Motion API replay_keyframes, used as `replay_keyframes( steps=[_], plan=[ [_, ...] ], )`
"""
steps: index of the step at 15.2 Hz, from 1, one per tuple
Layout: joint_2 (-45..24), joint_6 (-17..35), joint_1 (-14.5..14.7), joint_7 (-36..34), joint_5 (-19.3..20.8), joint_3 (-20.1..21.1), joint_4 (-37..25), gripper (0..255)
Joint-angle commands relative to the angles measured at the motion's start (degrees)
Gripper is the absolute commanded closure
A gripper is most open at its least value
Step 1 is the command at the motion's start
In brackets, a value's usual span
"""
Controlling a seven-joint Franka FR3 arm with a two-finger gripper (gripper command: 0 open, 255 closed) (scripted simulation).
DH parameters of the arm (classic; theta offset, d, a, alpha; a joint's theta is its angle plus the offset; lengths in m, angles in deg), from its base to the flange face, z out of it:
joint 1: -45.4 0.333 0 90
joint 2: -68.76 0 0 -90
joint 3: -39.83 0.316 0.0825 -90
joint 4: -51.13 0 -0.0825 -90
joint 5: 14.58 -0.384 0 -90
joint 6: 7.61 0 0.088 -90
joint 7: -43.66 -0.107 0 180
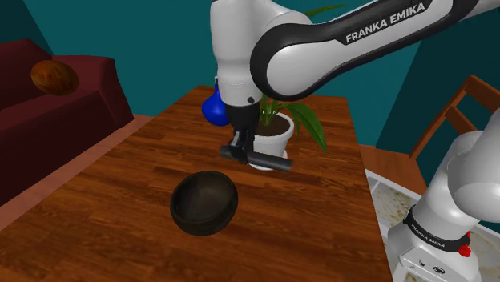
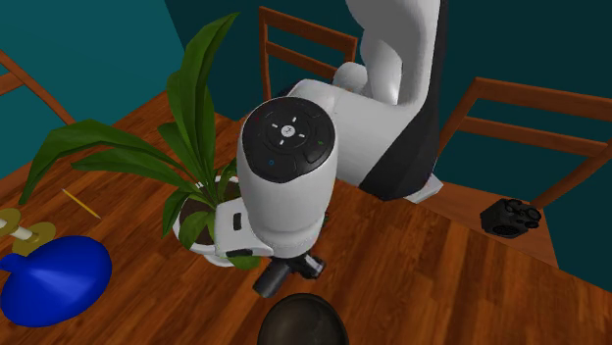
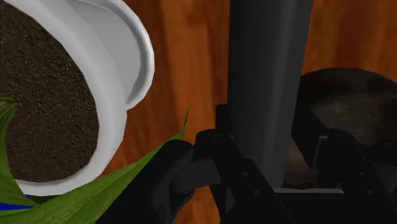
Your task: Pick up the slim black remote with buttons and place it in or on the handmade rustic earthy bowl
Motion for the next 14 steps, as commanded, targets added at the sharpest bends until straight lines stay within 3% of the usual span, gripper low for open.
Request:
replay_keyframes(
  steps=[1, 5, 10, 14],
  plan=[
    [-5.5, -1.3, 0.9, -4.0, 2.8, 1.8, -5.8, 255],
    [-15.3, -4.2, 4.1, -10.0, 8.3, 3.6, -16.4, 255],
    [-27.2, -9.5, 10.4, -15.4, 14.5, 3.7, -31.1, 255],
    [-27.6, -6.6, 10.2, -15.8, 14.8, 3.3, -28.5, 255]
  ],
)
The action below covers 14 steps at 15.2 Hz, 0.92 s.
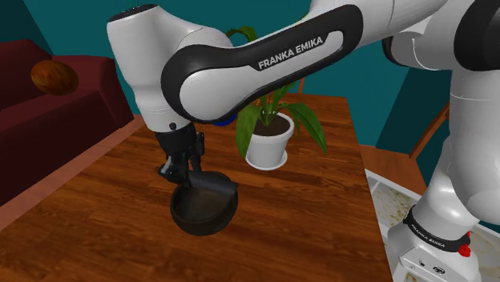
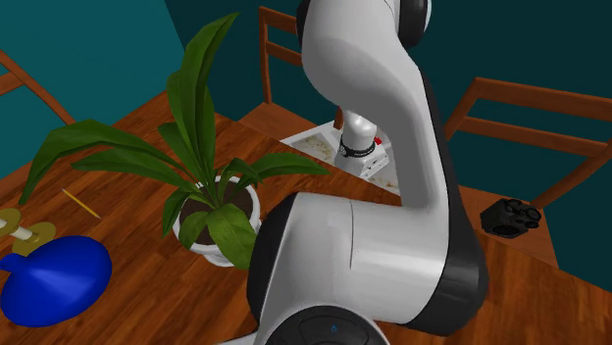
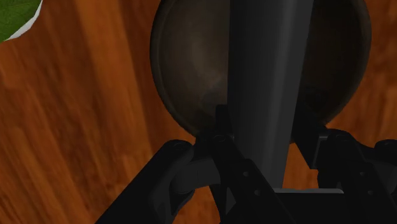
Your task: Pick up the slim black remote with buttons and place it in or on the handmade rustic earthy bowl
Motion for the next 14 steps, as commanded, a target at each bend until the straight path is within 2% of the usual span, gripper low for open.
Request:
replay_keyframes(
  steps=[1, 7, 14],
  plan=[
    [-0.1, 1.5, -0.1, -0.2, 0.2, -0.1, 1.4, 255],
    [-1.2, 5.8, -0.2, -1.1, 1.1, -0.5, 4.9, 255],
    [-1.2, 5.8, -0.2, -1.1, 1.1, -0.5, 4.9, 255]
  ],
)
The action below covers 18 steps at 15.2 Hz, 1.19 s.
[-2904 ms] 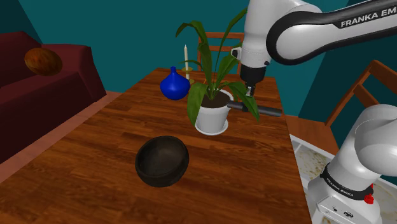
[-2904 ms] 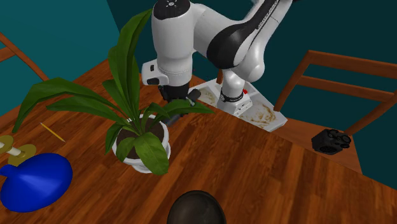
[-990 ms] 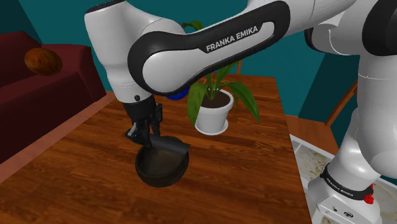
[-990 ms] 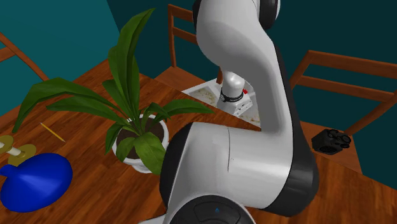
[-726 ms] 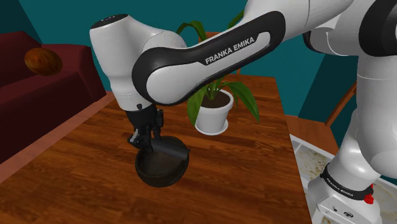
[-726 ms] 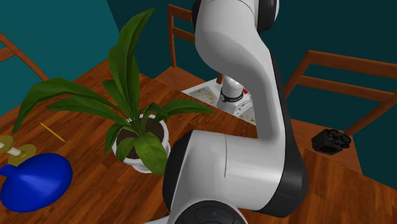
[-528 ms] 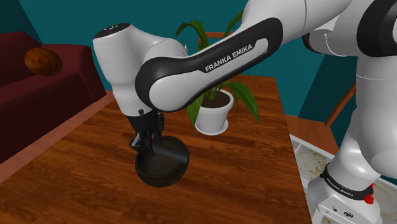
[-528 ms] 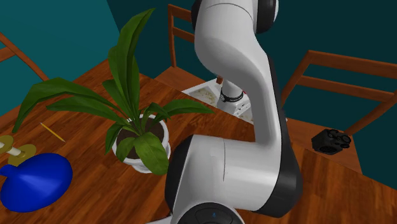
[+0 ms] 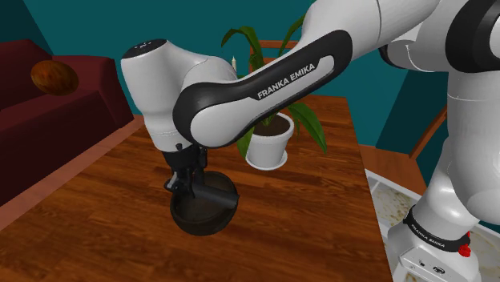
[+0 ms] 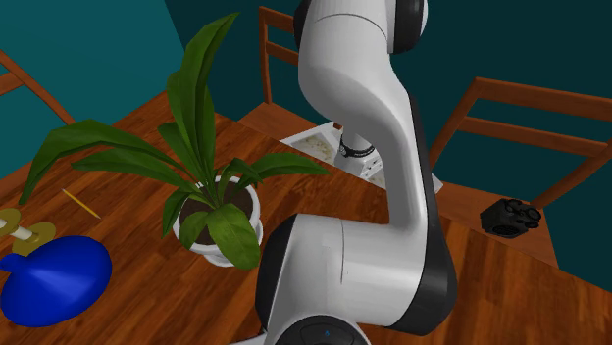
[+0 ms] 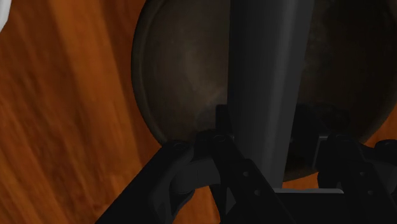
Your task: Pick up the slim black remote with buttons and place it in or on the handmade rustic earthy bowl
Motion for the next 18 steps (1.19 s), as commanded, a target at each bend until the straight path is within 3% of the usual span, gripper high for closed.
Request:
replay_keyframes(
  steps=[1, 2, 7, 11, 18],
  plan=[
    [0.0, 0.0, 0.0, 0.0, 0.0, 0.0, 0.0, 255],
    [0.0, 0.0, 0.0, 0.0, 0.0, 0.0, 0.0, 0],
    [0.0, 0.0, 0.0, 0.0, 0.0, 0.0, 0.0, 0],
    [1.2, -6.6, 0.6, 0.9, -1.1, 0.6, -5.6, 0],
    [1.2, -6.6, 0.6, 0.9, -1.1, 0.6, -5.6, 0]
  ],
)
